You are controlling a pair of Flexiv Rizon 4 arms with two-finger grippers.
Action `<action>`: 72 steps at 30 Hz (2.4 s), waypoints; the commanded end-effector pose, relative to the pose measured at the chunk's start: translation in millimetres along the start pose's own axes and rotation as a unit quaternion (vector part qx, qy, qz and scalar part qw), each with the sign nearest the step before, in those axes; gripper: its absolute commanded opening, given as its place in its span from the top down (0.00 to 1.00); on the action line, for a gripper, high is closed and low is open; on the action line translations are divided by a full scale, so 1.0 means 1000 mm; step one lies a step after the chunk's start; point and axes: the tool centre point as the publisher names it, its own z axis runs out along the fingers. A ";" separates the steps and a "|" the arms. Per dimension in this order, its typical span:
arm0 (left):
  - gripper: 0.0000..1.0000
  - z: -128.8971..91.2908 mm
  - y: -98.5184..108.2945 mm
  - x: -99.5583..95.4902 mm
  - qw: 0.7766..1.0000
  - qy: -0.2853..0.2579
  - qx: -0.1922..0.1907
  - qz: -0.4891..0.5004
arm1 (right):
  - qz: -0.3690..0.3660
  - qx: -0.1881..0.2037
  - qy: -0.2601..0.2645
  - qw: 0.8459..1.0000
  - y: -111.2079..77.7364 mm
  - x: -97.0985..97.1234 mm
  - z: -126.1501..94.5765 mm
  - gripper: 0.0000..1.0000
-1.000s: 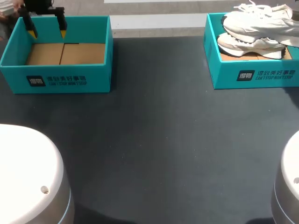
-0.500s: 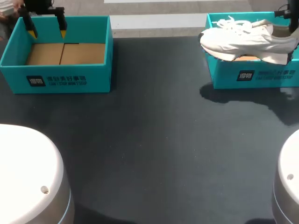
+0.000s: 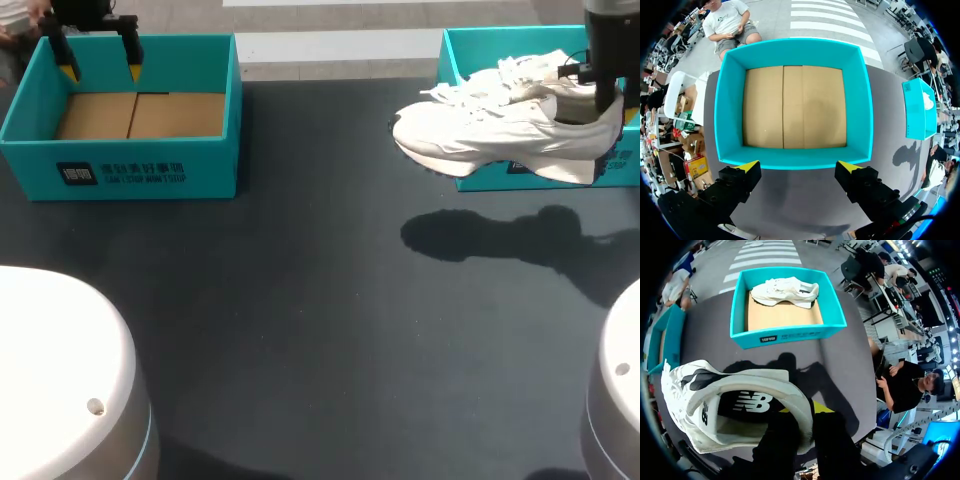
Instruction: Take the shoe out of the shoebox, open the shoe tongue, remove and reinsert the insole, then place the shoe into the shoebox
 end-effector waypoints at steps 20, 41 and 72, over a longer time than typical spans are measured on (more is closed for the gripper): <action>0.00 0.000 0.000 0.000 1.000 0.000 0.000 0.000 | 0.000 -0.017 -0.013 1.000 -0.077 0.058 -0.001 1.00; 0.00 0.000 0.000 0.000 1.000 0.000 0.000 0.000 | 0.025 -0.004 0.011 1.000 -0.151 0.125 -0.003 1.00; 0.00 0.000 0.000 0.000 1.000 0.000 0.000 0.000 | 0.020 0.014 -0.001 1.000 -0.176 0.231 0.108 1.00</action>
